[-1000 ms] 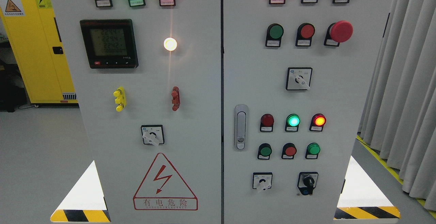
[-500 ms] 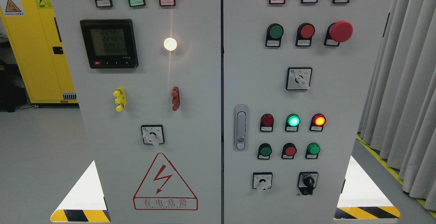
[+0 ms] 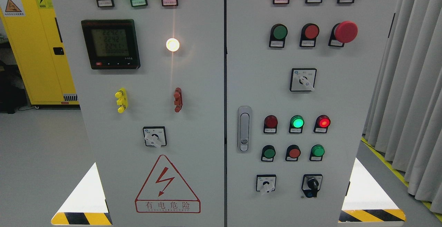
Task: Press green start button
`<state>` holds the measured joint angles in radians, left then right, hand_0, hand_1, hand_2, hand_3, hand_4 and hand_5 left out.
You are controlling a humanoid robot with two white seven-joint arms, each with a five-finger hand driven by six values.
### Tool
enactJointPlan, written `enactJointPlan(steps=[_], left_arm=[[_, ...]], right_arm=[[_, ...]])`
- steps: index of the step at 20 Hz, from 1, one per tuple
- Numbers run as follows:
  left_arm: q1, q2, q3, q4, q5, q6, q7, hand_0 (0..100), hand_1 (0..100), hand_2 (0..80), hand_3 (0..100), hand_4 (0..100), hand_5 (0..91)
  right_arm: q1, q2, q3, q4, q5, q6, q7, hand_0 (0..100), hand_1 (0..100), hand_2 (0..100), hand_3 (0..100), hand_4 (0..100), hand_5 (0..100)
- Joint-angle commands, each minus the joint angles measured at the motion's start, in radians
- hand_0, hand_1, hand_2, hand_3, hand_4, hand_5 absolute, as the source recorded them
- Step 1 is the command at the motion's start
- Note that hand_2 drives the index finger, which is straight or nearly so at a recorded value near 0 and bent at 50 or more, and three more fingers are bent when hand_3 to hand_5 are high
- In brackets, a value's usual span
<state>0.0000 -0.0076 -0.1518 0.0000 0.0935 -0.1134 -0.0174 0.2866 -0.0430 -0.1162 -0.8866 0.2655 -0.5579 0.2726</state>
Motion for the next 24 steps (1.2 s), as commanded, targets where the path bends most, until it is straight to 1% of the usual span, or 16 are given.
enactJointPlan(steps=[1, 2, 4, 5, 6, 7, 8, 9, 10, 12, 15, 17, 18, 19, 21, 24], left_arm=[[-0.023, -0.064, 0.0, -0.028, 0.0, 0.0, 0.004, 12, 56, 0.0, 0, 0, 0.0], [-0.023, -0.068, 0.0, -0.028, -0.001, 0.0, 0.004, 12, 56, 0.0, 0, 0, 0.0], [-0.023, -0.071, 0.0, -0.028, -0.001, -0.002, 0.004, 12, 56, 0.0, 0, 0, 0.0], [-0.023, -0.072, 0.0, -0.028, 0.0, -0.002, 0.004, 12, 56, 0.0, 0, 0, 0.0], [-0.023, -0.075, 0.0, -0.028, 0.0, -0.002, 0.004, 12, 56, 0.0, 0, 0, 0.0], [-0.023, -0.081, 0.0, -0.026, -0.001, 0.0, 0.004, 12, 56, 0.0, 0, 0, 0.0], [-0.021, -0.084, 0.0, -0.026, 0.0, 0.0, 0.004, 12, 56, 0.0, 0, 0, 0.0], [-0.021, -0.086, 0.0, -0.026, 0.0, 0.0, 0.004, 12, 56, 0.0, 0, 0, 0.0], [-0.021, -0.091, 0.0, -0.028, 0.0, 0.0, 0.004, 12, 56, 0.0, 0, 0, 0.0], [-0.021, -0.095, 0.0, -0.028, 0.0, -0.002, 0.004, 12, 56, 0.0, 0, 0, 0.0], [-0.021, -0.098, -0.002, -0.028, 0.0, -0.002, 0.004, 12, 56, 0.0, 0, 0, 0.0], [-0.021, -0.098, -0.002, -0.029, -0.001, -0.002, 0.004, 12, 56, 0.0, 0, 0, 0.0], [-0.021, -0.098, -0.002, -0.029, -0.001, -0.002, 0.004, 12, 56, 0.0, 0, 0, 0.0], [-0.023, -0.098, -0.003, -0.029, -0.001, -0.002, 0.004, 12, 56, 0.0, 0, 0, 0.0], [-0.021, -0.098, -0.003, -0.029, -0.001, -0.002, 0.004, 12, 56, 0.0, 0, 0, 0.0], [-0.021, -0.098, -0.003, -0.028, -0.001, -0.002, 0.004, 12, 56, 0.0, 0, 0, 0.0]], right_arm=[[0.011, -0.026, 0.009, -0.29, 0.024, -0.043, 0.002, 16, 46, 0, 38, 42, 32], [0.014, -0.031, 0.007, -0.32, 0.047, -0.05, 0.002, 16, 46, 0, 40, 45, 34], [0.019, -0.031, 0.006, -0.399, 0.11, -0.056, 0.0, 17, 46, 0, 41, 46, 35], [0.022, -0.029, 0.004, -0.441, 0.136, -0.065, 0.0, 17, 46, 0, 42, 49, 38], [0.023, -0.029, 0.003, -0.487, 0.159, -0.074, -0.001, 17, 46, 0, 51, 56, 44], [0.025, -0.028, 0.003, -0.535, 0.185, -0.079, -0.001, 18, 46, 0, 53, 58, 46], [0.025, -0.025, 0.0, -0.601, 0.225, -0.082, -0.004, 18, 47, 0, 59, 65, 55], [0.026, -0.023, -0.006, -0.654, 0.263, -0.085, -0.015, 18, 47, 0, 62, 68, 58], [0.026, -0.023, -0.017, -0.704, 0.309, -0.089, -0.029, 19, 47, 0, 63, 69, 59], [0.025, -0.021, -0.032, -0.787, 0.413, -0.097, -0.067, 19, 47, 0, 64, 70, 60], [0.025, -0.018, -0.063, -0.876, 0.552, -0.097, -0.124, 20, 47, 0, 63, 67, 56], [0.025, -0.017, -0.074, -0.92, 0.627, -0.097, -0.18, 22, 49, 0, 63, 67, 55], [0.025, -0.017, -0.082, -0.94, 0.655, -0.097, -0.202, 23, 49, 0, 64, 67, 55], [0.023, -0.017, -0.095, -0.966, 0.682, -0.097, -0.211, 24, 49, 0, 65, 67, 55], [0.011, -0.018, -0.117, -1.018, 0.739, -0.096, -0.211, 25, 51, 0, 69, 70, 57], [-0.05, -0.02, -0.115, -1.054, 0.802, -0.096, -0.207, 29, 53, 0, 70, 70, 57]])
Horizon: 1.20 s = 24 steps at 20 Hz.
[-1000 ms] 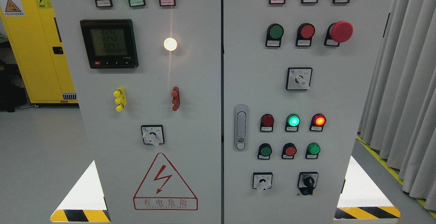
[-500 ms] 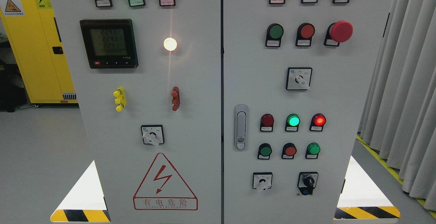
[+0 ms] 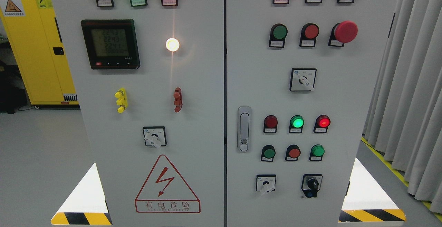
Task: Press green start button
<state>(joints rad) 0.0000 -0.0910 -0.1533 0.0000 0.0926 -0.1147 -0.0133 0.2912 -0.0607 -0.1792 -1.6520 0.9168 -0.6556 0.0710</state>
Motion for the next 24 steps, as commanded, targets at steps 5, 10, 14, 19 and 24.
enactJointPlan(steps=[5, 10, 14, 19, 24], left_arm=[[-0.021, -0.015, -0.002, -0.028, -0.001, 0.0, -0.001, 12, 56, 0.0, 0, 0, 0.0], [-0.023, -0.013, -0.002, -0.028, -0.001, 0.0, -0.001, 12, 56, 0.0, 0, 0, 0.0], [-0.021, -0.015, -0.002, -0.028, -0.001, 0.0, -0.001, 12, 56, 0.0, 0, 0, 0.0], [-0.023, -0.015, -0.002, -0.028, -0.001, 0.0, -0.001, 12, 56, 0.0, 0, 0, 0.0], [-0.021, -0.015, -0.002, -0.028, -0.001, 0.0, -0.001, 12, 56, 0.0, 0, 0, 0.0]], right_arm=[[-0.164, -0.001, -0.043, -0.29, 0.244, 0.004, 0.001, 31, 54, 0, 70, 70, 57], [-0.259, 0.001, 0.013, -0.288, 0.3, 0.014, 0.041, 35, 57, 0, 72, 70, 57], [-0.34, 0.004, 0.032, -0.281, 0.315, 0.031, 0.078, 35, 57, 0, 72, 70, 57], [-0.426, 0.024, 0.023, -0.244, 0.317, 0.034, 0.127, 36, 58, 0, 72, 70, 57], [-0.487, 0.024, 0.035, -0.232, 0.315, 0.083, 0.16, 36, 58, 0, 71, 70, 57]])
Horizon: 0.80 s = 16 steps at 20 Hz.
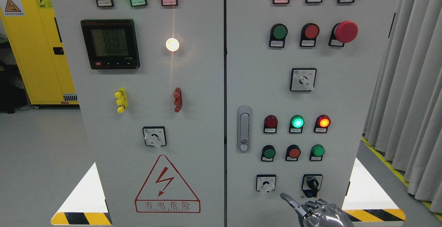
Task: Press green start button
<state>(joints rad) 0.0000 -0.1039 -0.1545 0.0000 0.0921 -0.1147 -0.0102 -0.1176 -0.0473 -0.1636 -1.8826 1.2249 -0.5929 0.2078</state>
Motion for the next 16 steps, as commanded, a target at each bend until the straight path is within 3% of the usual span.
enactJointPlan(steps=[1, 9, 16], left_arm=[[-0.021, -0.002, 0.0, -0.028, 0.0, 0.0, -0.004, 12, 56, 0.0, 0, 0, 0.0], [-0.021, -0.002, 0.0, -0.028, 0.0, 0.0, -0.004, 12, 56, 0.0, 0, 0, 0.0], [-0.021, -0.002, 0.0, -0.028, 0.0, 0.0, -0.004, 12, 56, 0.0, 0, 0, 0.0]], right_arm=[[-0.091, 0.01, 0.019, 0.009, 0.007, 0.022, 0.038, 36, 58, 0, 71, 70, 57], [-0.191, 0.01, 0.019, 0.108, 0.008, 0.024, 0.047, 36, 58, 0, 71, 70, 57], [-0.198, 0.009, 0.049, 0.12, 0.008, 0.045, 0.047, 36, 58, 0, 71, 70, 56]])
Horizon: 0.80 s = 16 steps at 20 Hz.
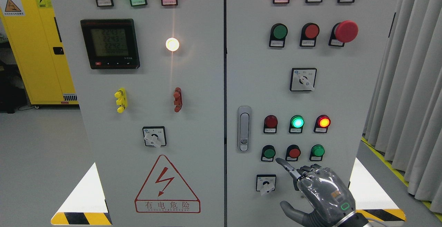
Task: Press green start button
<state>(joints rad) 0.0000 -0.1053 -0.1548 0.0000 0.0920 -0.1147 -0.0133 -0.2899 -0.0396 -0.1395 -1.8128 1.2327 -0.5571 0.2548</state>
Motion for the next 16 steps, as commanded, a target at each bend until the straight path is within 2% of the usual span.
enactJointPlan(steps=[1, 16], left_arm=[[-0.021, -0.001, 0.0, -0.028, 0.0, 0.0, -0.001, 12, 56, 0.0, 0, 0, 0.0], [-0.021, -0.001, 0.0, -0.028, 0.0, 0.0, -0.001, 12, 56, 0.0, 0, 0, 0.0]], right_arm=[[-0.031, 0.001, 0.027, 0.055, 0.001, 0.009, 0.0, 36, 58, 0, 71, 69, 56], [-0.038, 0.0, 0.034, 0.079, 0.001, 0.016, 0.0, 37, 57, 0, 70, 69, 55]])
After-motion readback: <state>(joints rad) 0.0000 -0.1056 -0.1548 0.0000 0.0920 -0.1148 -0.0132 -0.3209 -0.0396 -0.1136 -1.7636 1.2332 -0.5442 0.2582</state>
